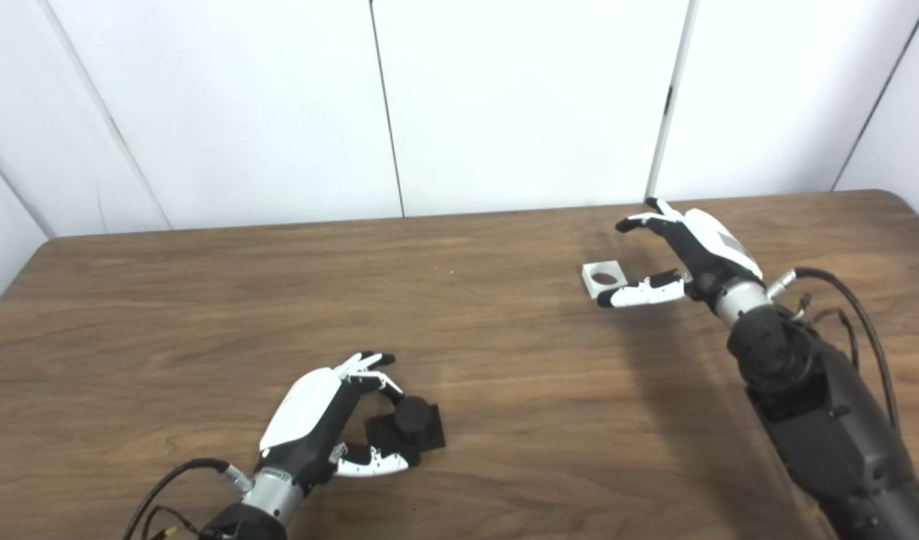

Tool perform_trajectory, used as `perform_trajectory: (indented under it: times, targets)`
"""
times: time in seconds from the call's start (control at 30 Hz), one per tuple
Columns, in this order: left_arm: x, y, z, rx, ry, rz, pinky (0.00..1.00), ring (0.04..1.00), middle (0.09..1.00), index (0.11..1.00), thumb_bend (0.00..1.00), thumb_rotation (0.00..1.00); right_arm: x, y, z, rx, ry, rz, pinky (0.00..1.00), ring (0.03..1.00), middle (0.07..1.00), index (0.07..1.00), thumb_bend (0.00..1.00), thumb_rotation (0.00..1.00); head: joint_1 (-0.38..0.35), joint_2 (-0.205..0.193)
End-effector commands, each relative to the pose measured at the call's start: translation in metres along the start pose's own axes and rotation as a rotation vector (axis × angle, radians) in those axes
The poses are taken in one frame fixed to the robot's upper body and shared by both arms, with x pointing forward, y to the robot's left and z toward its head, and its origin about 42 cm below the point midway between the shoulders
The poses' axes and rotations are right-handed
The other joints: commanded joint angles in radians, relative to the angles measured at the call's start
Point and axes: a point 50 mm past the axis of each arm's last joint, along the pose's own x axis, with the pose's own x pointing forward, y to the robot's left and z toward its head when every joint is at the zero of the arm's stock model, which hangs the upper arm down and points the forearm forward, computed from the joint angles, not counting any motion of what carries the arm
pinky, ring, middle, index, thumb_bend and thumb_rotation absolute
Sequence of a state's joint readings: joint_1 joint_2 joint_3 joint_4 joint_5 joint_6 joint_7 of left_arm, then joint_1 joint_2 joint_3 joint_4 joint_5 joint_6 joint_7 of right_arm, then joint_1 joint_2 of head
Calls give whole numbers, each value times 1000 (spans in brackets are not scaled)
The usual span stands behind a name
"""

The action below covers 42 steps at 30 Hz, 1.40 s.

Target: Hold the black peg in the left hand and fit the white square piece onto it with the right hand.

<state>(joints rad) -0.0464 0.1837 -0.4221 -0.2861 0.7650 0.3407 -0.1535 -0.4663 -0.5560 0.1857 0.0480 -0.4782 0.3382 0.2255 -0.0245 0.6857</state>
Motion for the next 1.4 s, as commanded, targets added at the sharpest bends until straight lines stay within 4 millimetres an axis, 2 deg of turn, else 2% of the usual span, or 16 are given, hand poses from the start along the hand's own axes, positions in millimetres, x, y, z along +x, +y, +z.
perform_trajectory:
  times: [0.0, 0.33, 0.67, 1.03, 1.37]
  targets:
    - [-2, -13, -8, 29, 34, -75, 950, 967, 912, 494, 506, 88, 11, -32, 18, -57, -57, -48, 999, 1000, 1000, 811, 858, 266, -1, 1]
    - [-2, -14, -7, 37, 35, -78, 953, 965, 911, 494, 506, 89, 40, -43, 31, -257, -35, 63, 1000, 1000, 1000, 813, 863, 240, 2, 3]
    - [-2, -16, -7, 40, 35, -75, 947, 961, 908, 493, 506, 89, 57, -31, 44, -398, -32, 144, 1000, 1000, 1000, 799, 856, 255, 3, 9]
    - [-2, -17, -4, 28, 35, -74, 954, 966, 909, 493, 506, 87, 68, -17, 53, -473, -48, 172, 1000, 1000, 1000, 798, 848, 244, -1, 11]
    - [-2, -17, -2, 23, 36, -67, 952, 963, 909, 493, 507, 87, 76, -11, 53, -509, -62, 198, 1000, 1000, 1000, 786, 849, 282, 0, 9]
